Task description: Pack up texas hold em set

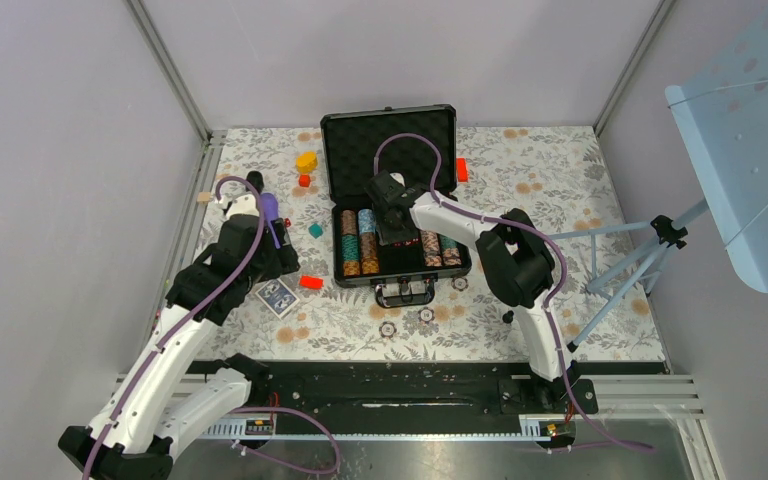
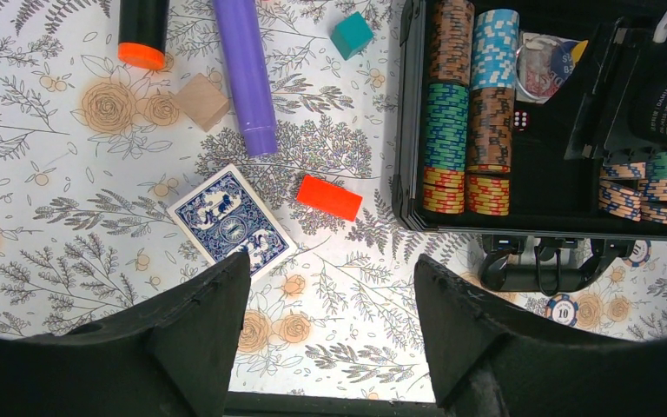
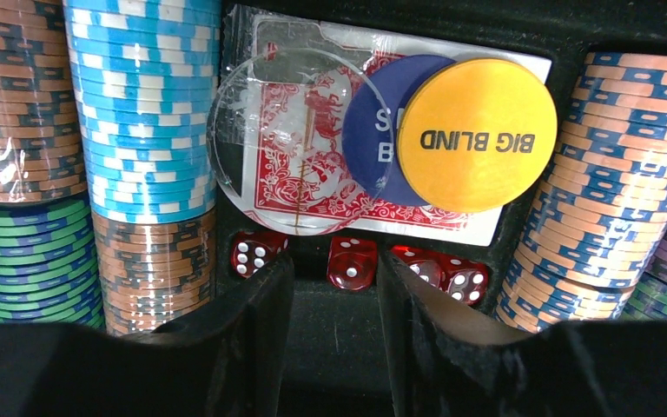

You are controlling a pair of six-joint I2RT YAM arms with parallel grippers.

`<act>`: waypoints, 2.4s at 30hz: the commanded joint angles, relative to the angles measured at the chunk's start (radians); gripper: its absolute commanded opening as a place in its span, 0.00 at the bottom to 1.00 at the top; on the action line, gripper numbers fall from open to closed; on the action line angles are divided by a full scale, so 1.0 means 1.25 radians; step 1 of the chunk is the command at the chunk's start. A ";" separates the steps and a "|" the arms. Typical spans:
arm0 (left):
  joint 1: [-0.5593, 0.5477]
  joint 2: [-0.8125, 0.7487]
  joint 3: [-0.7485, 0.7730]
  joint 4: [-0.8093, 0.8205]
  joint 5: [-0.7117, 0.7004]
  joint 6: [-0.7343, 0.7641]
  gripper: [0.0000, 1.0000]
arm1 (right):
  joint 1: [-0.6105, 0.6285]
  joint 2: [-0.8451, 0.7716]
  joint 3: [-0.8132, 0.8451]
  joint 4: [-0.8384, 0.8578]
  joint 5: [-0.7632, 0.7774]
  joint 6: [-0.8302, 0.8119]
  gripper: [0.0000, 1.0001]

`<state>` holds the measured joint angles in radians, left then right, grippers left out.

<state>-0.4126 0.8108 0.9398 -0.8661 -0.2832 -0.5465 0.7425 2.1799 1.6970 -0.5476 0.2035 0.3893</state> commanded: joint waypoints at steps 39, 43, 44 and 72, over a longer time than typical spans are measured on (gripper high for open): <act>0.163 0.628 0.230 0.281 0.096 -0.018 0.57 | -0.016 -0.666 -0.484 0.121 0.000 0.015 0.44; 0.193 0.756 0.331 0.283 0.094 -0.020 0.52 | -0.015 -0.791 -0.565 0.100 0.011 0.018 0.44; 0.199 0.776 0.346 0.286 0.094 -0.019 0.52 | -0.016 -0.815 -0.580 0.094 0.017 0.021 0.44; 0.240 0.916 0.414 0.247 -0.010 -0.001 0.46 | -0.016 -0.921 -0.669 0.064 0.007 0.040 0.46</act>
<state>-0.1146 1.9640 1.4204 -0.5587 -0.2417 -0.5571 0.7261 1.0256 0.8639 -0.4675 0.2005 0.4232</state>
